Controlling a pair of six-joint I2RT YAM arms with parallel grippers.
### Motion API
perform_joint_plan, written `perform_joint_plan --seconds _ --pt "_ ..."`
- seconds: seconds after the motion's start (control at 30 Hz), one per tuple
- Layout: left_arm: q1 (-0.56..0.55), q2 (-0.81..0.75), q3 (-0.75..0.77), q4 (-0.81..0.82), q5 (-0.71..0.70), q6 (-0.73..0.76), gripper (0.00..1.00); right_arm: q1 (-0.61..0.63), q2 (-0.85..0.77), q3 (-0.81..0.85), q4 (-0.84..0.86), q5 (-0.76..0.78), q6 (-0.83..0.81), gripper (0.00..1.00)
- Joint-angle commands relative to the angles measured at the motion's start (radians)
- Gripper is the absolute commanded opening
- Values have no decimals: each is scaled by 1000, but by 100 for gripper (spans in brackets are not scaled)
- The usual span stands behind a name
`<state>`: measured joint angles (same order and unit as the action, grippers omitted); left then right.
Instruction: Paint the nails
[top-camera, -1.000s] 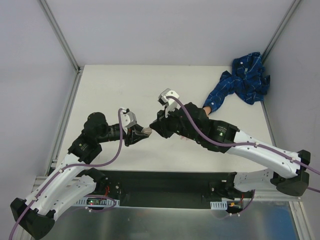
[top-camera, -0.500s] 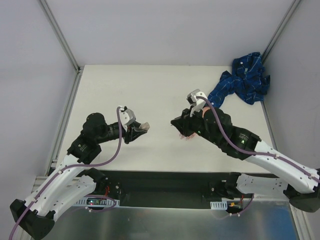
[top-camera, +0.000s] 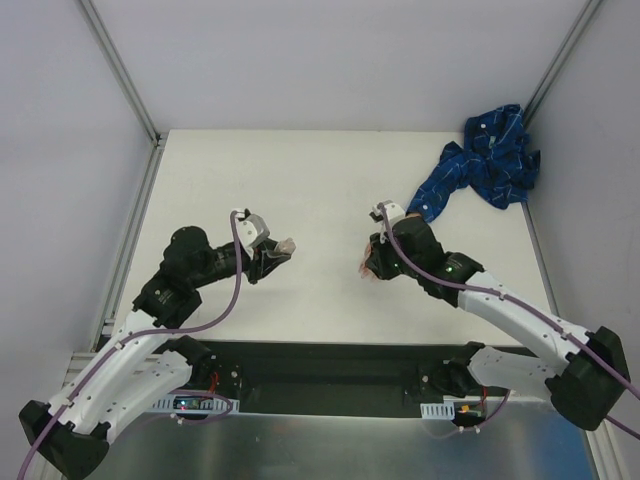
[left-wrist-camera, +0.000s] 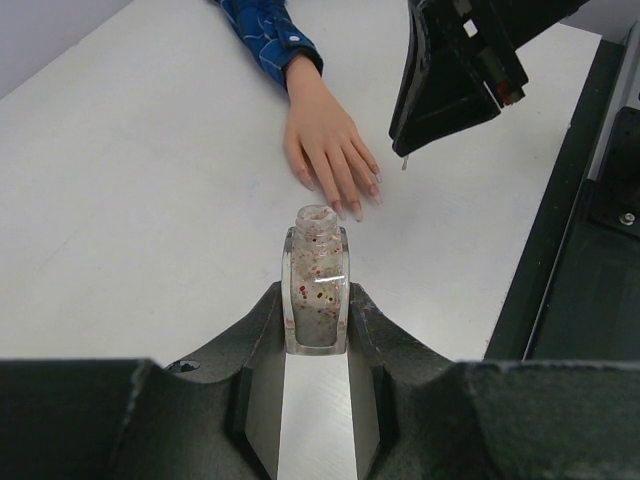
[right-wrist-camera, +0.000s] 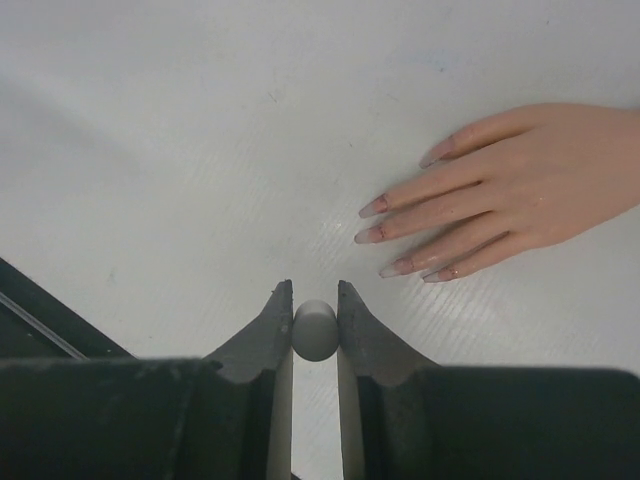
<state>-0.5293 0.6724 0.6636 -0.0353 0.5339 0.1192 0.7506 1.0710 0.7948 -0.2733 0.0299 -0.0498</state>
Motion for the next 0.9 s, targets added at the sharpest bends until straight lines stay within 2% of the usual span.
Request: perform_joint_plan --seconds 0.0,0.2,0.4,0.5,0.63,0.87 --pt "0 16 44 49 -29 -9 0 -5 75 -40 149 -41 -73 0" --pt "0 62 76 64 -64 -75 0 -7 204 -32 262 -36 -113 0" --pt "0 119 168 60 -91 -143 0 -7 260 -5 260 -4 -125 0" --pt "0 148 183 63 -89 -128 0 -7 277 18 249 14 -137 0" --pt "0 148 122 107 -112 -78 0 -7 317 55 234 21 -150 0" --pt "0 76 64 110 -141 -4 0 -5 339 43 249 70 -162 0"
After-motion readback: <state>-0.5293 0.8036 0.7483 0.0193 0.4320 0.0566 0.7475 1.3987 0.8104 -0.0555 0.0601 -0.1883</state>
